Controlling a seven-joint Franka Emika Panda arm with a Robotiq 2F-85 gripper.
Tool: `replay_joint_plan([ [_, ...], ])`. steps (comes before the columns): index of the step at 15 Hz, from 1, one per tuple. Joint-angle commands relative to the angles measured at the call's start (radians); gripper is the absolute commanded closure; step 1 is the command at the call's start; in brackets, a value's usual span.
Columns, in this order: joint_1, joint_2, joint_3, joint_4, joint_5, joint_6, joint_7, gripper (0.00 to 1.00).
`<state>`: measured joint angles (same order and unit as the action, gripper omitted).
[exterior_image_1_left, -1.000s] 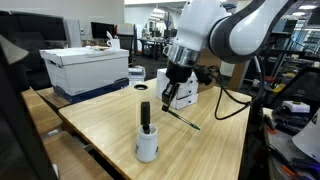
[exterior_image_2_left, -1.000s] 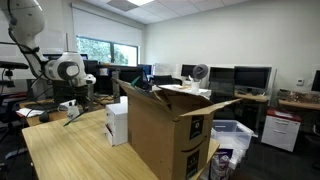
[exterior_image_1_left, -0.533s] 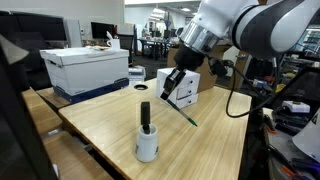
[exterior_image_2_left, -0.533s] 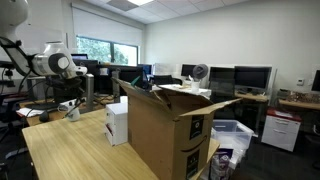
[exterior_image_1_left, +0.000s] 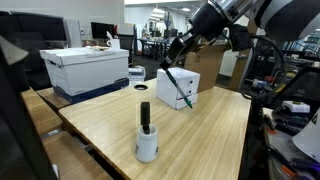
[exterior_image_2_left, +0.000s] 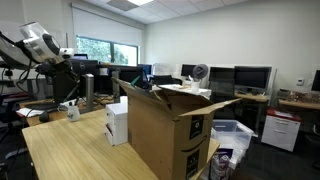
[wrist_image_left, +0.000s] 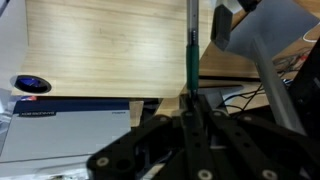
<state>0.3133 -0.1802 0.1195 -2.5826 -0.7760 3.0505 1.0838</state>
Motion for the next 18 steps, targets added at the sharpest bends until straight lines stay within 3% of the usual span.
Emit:
replay_joint_plan([
  [1, -0.083, -0.083, 0.120, -0.016, -0.182, 0.014, 0.244, 0.96],
  [4, -0.144, -0.089, 0.198, 0.003, -0.321, 0.022, 0.409, 0.96],
  [11, -0.236, -0.068, 0.311, 0.077, -0.646, 0.017, 0.772, 0.96],
  [18, -0.230, 0.053, 0.331, 0.210, -1.059, -0.043, 1.170, 0.96],
])
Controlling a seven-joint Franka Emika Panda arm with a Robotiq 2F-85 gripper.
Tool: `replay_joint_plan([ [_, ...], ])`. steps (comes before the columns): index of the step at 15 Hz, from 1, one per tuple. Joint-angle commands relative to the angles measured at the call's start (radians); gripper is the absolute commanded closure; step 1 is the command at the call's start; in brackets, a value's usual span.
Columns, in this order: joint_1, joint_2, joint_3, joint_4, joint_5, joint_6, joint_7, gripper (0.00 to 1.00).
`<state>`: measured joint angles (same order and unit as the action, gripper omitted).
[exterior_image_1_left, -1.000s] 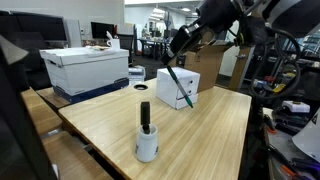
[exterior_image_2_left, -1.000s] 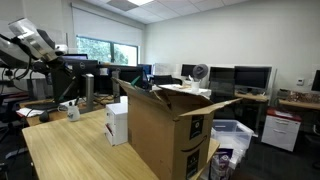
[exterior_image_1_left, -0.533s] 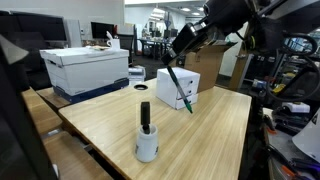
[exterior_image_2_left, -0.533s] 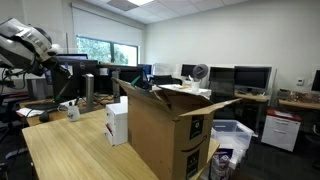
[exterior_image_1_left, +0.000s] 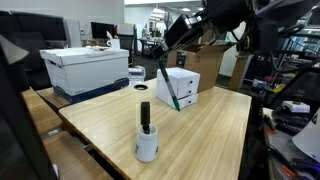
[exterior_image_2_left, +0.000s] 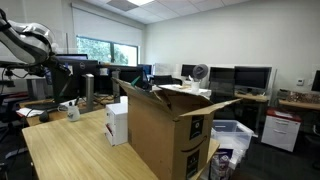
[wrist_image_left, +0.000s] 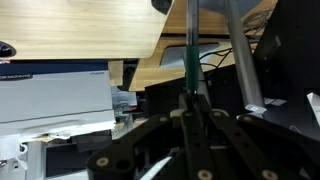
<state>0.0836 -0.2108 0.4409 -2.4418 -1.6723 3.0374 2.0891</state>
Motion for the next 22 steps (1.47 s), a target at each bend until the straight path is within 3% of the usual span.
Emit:
replay_joint_plan([
  [1, 0.005, 0.113, 0.006, 0.086, -0.223, -0.043, 0.220, 0.96],
  [6, 0.011, 0.252, 0.002, 0.152, -0.467, -0.131, 0.429, 0.96],
  [11, 0.001, 0.340, 0.008, 0.183, -0.622, -0.204, 0.579, 0.96],
  [13, -0.023, 0.329, 0.034, 0.197, -0.565, -0.203, 0.522, 0.96],
  [22, -0.081, 0.273, 0.146, 0.203, -0.474, -0.214, 0.520, 0.96],
])
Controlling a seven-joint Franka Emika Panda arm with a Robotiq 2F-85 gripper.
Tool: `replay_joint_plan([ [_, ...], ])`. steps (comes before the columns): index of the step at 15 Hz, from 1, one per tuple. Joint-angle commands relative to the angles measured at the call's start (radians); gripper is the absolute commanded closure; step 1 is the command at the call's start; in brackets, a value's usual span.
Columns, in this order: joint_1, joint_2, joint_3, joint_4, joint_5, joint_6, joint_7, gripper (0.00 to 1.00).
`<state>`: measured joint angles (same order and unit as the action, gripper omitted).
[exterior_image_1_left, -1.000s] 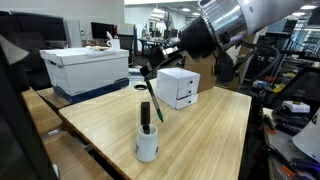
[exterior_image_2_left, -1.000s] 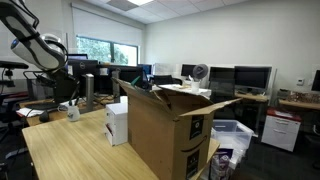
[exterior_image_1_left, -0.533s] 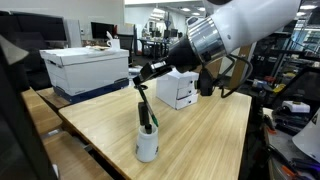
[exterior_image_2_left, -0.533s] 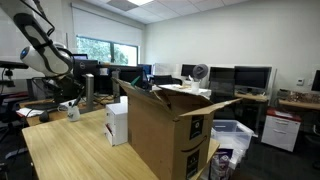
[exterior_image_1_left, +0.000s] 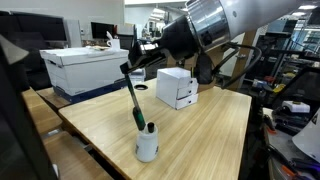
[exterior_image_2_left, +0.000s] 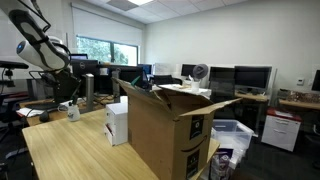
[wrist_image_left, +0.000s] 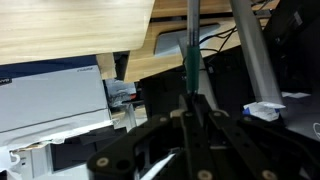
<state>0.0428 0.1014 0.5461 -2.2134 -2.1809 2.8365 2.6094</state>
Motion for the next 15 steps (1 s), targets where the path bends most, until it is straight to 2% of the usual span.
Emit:
replay_joint_plan([
  [1, -0.048, -0.042, 0.048, -0.024, 0.041, -0.015, 0.000, 0.96],
  [15, -0.170, -0.050, 0.113, -0.029, 0.043, -0.020, -0.001, 0.96],
])
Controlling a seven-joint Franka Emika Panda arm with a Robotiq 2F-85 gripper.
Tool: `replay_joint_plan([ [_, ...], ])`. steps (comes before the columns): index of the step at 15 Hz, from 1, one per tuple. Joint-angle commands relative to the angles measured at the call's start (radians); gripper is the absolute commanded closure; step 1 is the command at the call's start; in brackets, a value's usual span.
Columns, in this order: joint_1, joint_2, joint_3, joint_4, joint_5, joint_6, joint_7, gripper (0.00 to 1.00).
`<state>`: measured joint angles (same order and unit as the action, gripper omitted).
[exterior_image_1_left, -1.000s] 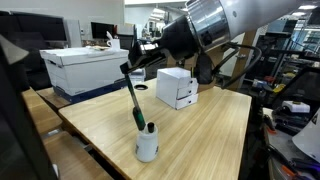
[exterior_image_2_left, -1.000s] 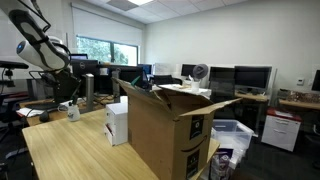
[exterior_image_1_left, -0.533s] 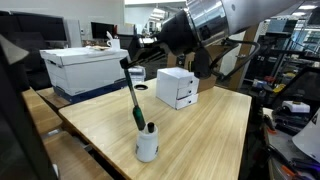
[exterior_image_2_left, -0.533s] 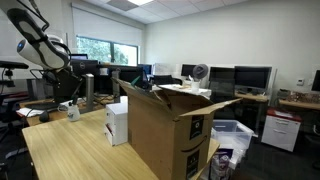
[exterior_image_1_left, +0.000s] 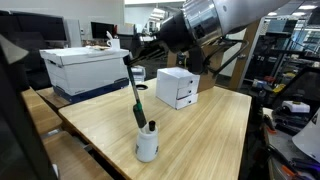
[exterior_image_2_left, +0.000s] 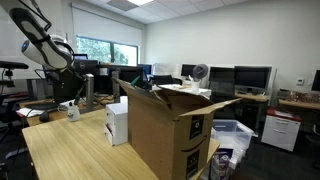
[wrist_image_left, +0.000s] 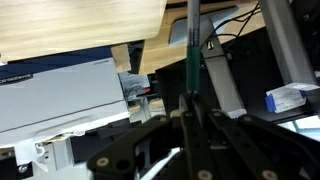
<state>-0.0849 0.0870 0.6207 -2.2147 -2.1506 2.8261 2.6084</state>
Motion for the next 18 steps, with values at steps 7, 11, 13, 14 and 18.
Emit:
replay_joint_plan([
  [7, -0.115, -0.051, 0.119, -0.055, 0.027, -0.010, 0.000, 0.96],
  [11, -0.155, -0.060, 0.157, -0.072, 0.033, -0.009, 0.000, 0.96],
  [13, -0.175, -0.058, 0.174, -0.074, 0.030, -0.008, 0.000, 0.96],
  [14, -0.175, -0.062, 0.188, -0.084, 0.040, -0.019, 0.000, 0.96],
  [18, -0.197, -0.041, 0.226, -0.088, 0.039, -0.038, 0.000, 0.96],
])
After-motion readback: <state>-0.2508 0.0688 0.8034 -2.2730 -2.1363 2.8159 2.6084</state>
